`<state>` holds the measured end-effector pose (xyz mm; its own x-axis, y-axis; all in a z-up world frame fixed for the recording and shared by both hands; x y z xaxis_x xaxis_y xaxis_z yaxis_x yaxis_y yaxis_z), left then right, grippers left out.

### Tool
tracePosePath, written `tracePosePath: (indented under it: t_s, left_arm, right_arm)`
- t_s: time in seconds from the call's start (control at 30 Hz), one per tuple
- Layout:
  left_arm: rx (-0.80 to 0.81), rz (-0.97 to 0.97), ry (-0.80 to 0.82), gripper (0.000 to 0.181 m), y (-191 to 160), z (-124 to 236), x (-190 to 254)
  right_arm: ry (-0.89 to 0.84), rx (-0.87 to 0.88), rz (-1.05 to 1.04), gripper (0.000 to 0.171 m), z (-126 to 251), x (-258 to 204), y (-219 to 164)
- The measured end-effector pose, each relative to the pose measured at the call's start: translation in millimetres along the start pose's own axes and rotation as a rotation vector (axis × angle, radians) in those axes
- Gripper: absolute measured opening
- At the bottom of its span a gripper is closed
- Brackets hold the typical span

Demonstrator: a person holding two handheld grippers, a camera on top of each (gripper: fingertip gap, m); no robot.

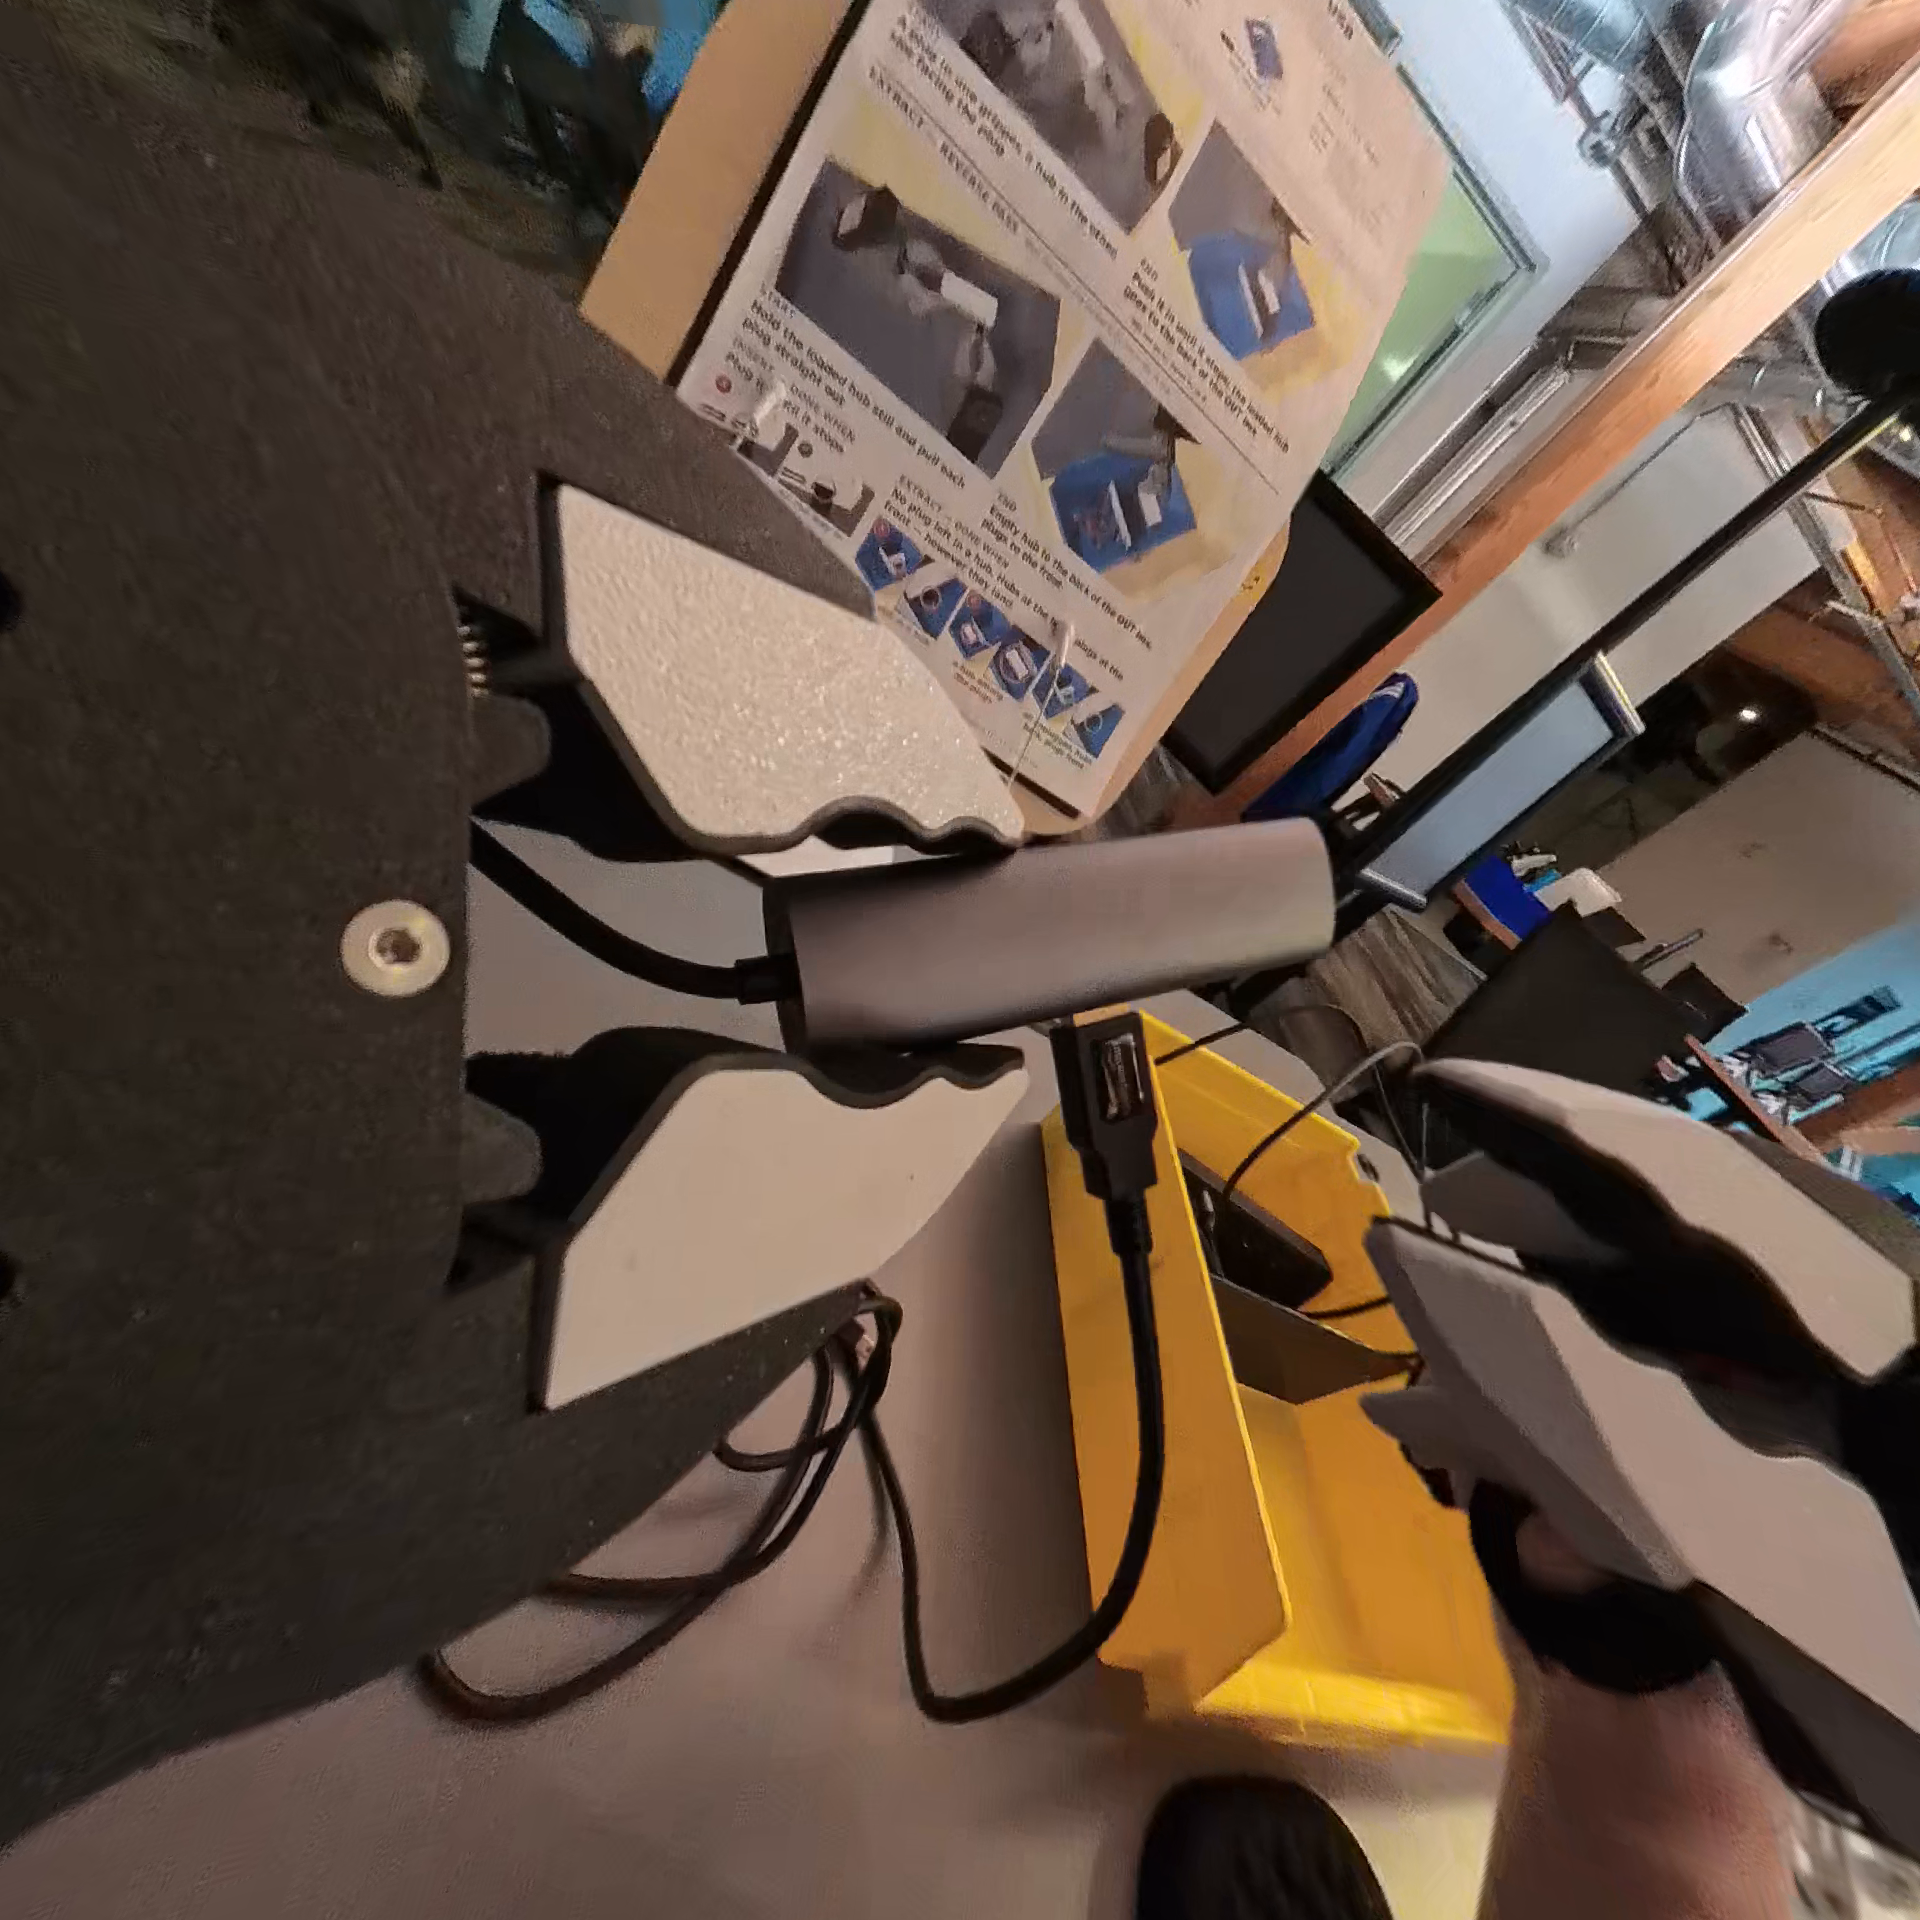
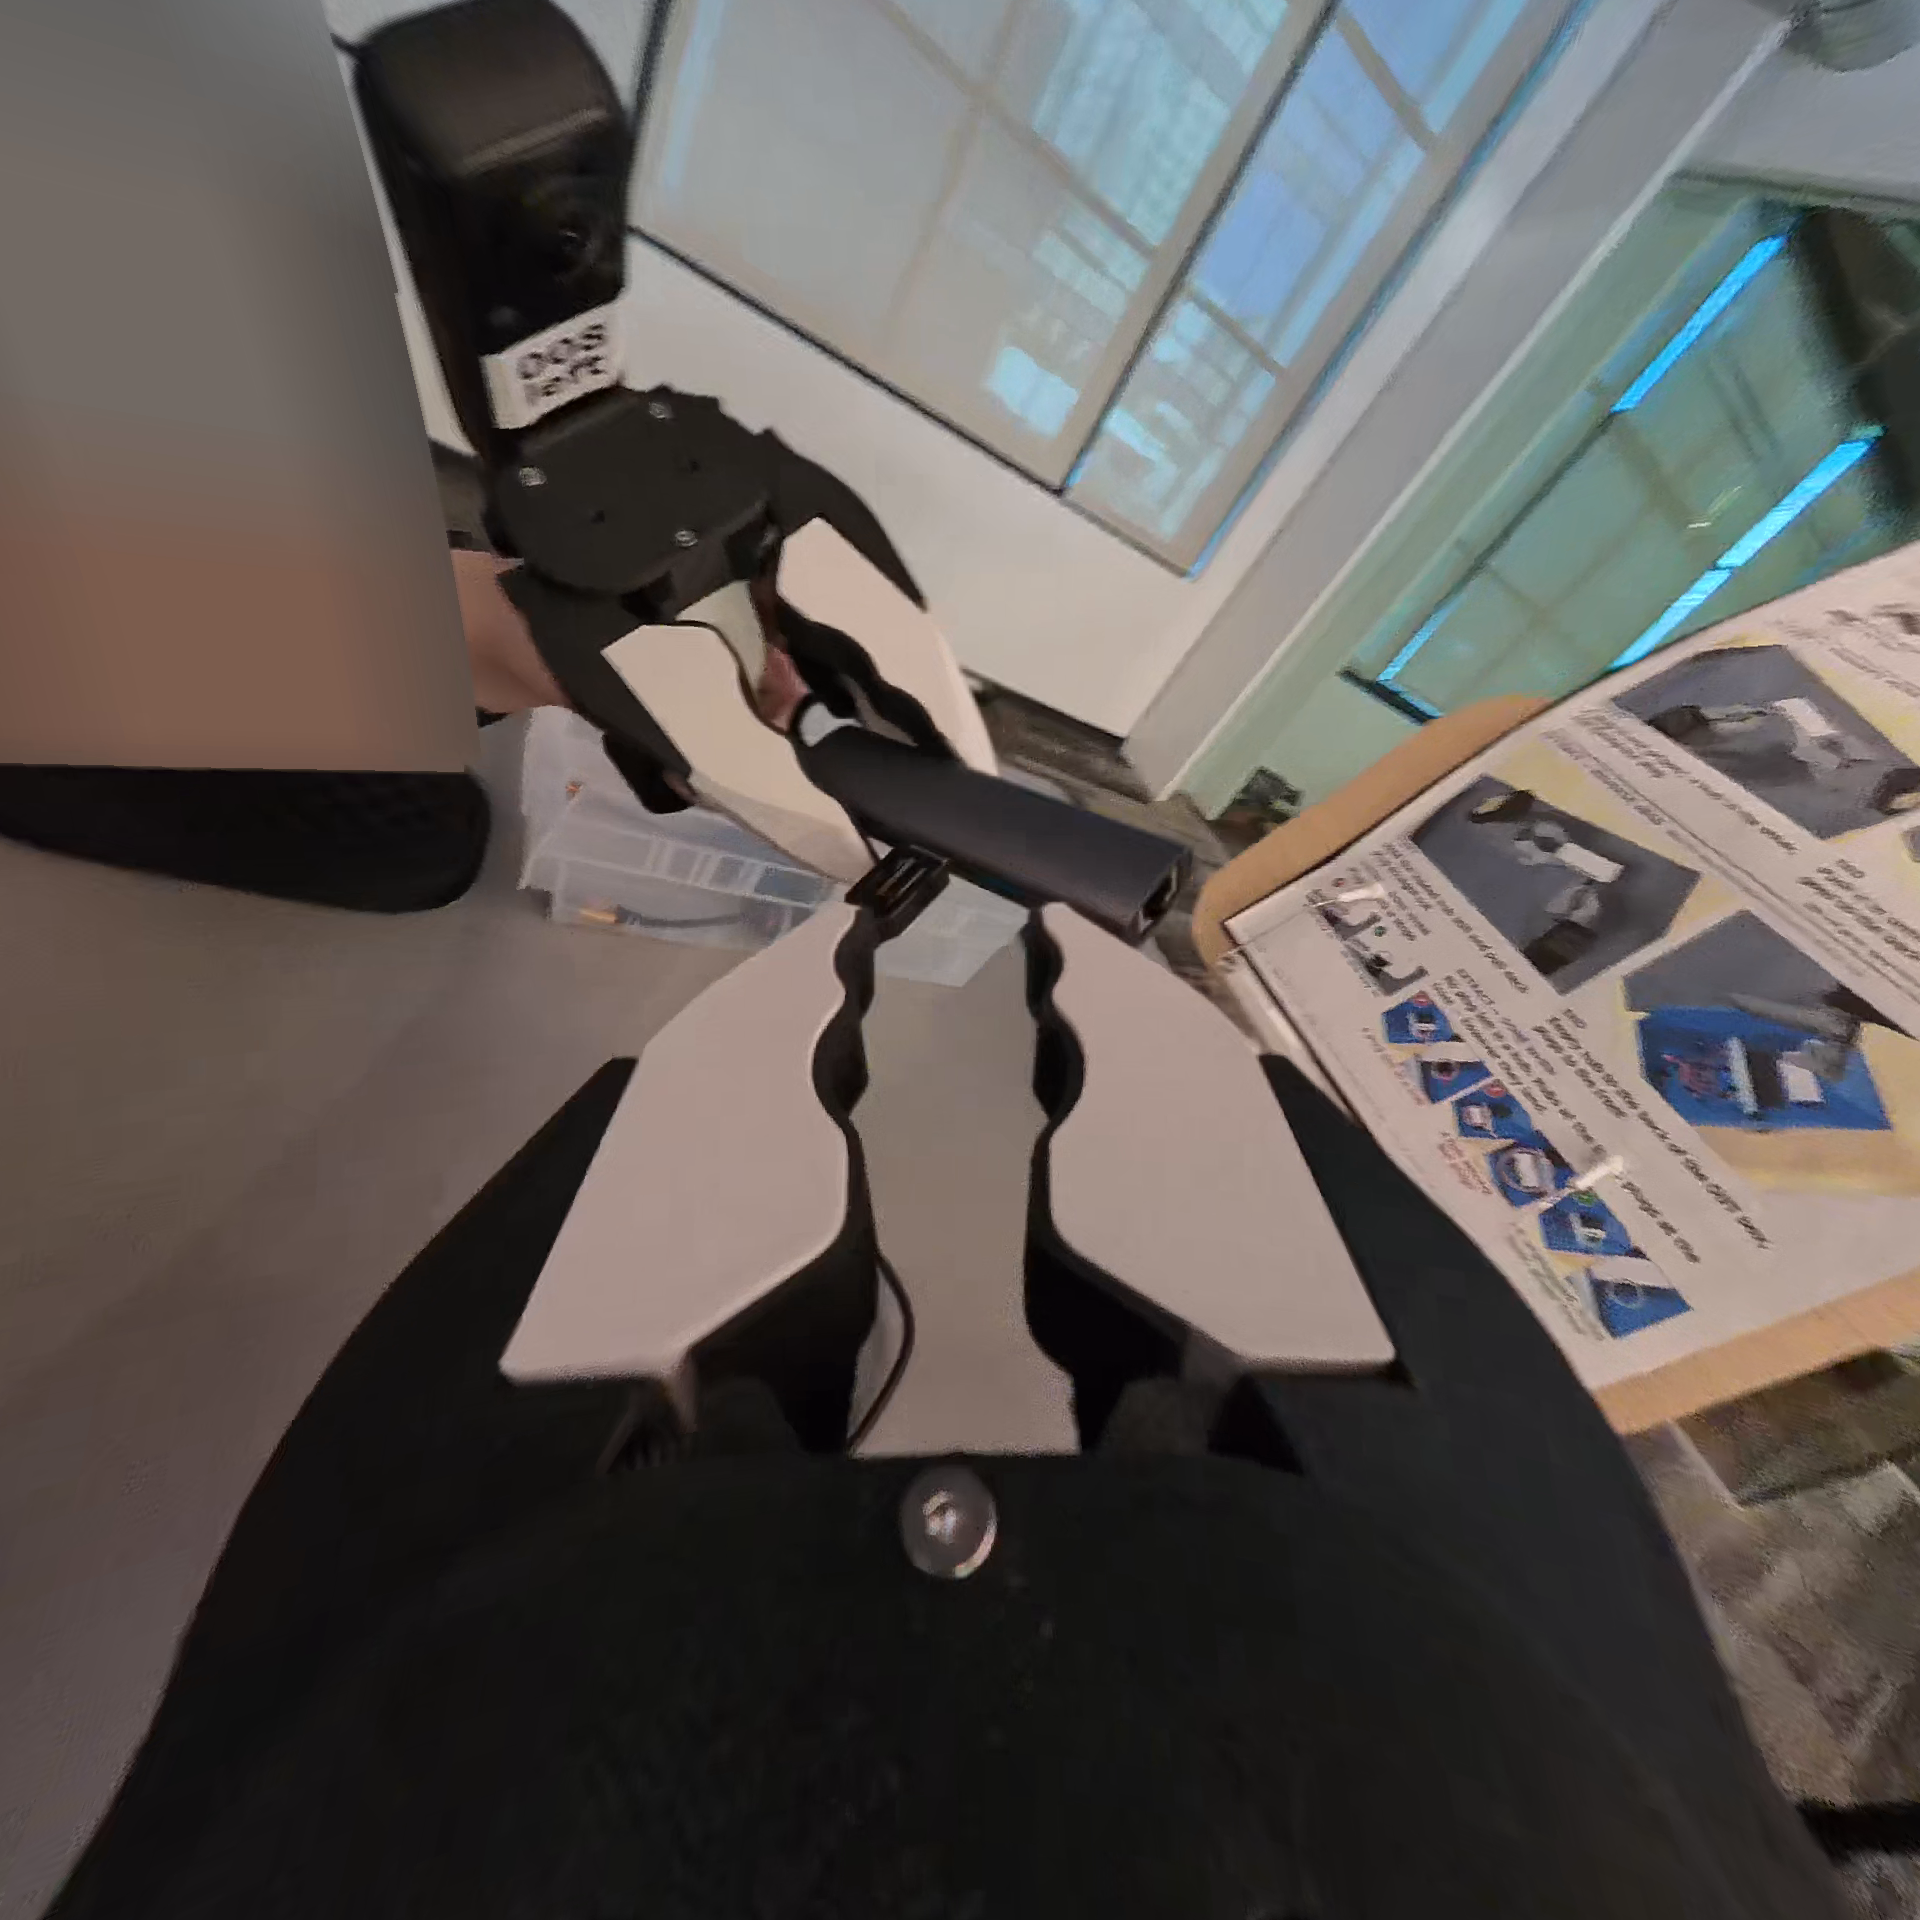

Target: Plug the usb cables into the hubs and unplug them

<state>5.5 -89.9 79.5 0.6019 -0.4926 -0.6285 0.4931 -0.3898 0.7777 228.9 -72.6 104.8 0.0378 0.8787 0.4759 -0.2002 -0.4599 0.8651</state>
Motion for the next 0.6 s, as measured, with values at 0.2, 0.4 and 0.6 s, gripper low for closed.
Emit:
tracePosePath:
  t_s: [0.2, 0.4, 0.6]
  left_arm:
    - [0.015, -0.051, -0.211, 0.035, -1.1, -6.0, 24.4]
    - [0.018, -0.097, -0.32, 0.035, -1.8, -8.3, 41.2]
    - [0.023, -0.128, -0.379, 0.035, -1.7, -7.6, 49.8]
  right_arm:
    - [0.089, -0.084, 0.114, 0.054, 5.3, -0.9, -11.3]
    - [0.191, -0.215, 0.214, 0.042, -11.2, -14.6, -27.2]
    - [0.274, -0.266, 0.202, 0.037, -15.5, -19.6, -32.2]
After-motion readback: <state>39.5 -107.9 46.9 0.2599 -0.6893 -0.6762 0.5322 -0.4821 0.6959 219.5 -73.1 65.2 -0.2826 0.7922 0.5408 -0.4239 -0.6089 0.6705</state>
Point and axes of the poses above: each gripper's, where its closed fingertips meet, z back along the fingers, y out of its top, x = y × z across the jaws, the point moved 10 cm from there along z, back along the fingers, and after that the axes turned 9 degrees about y, right-handed, at the moved point
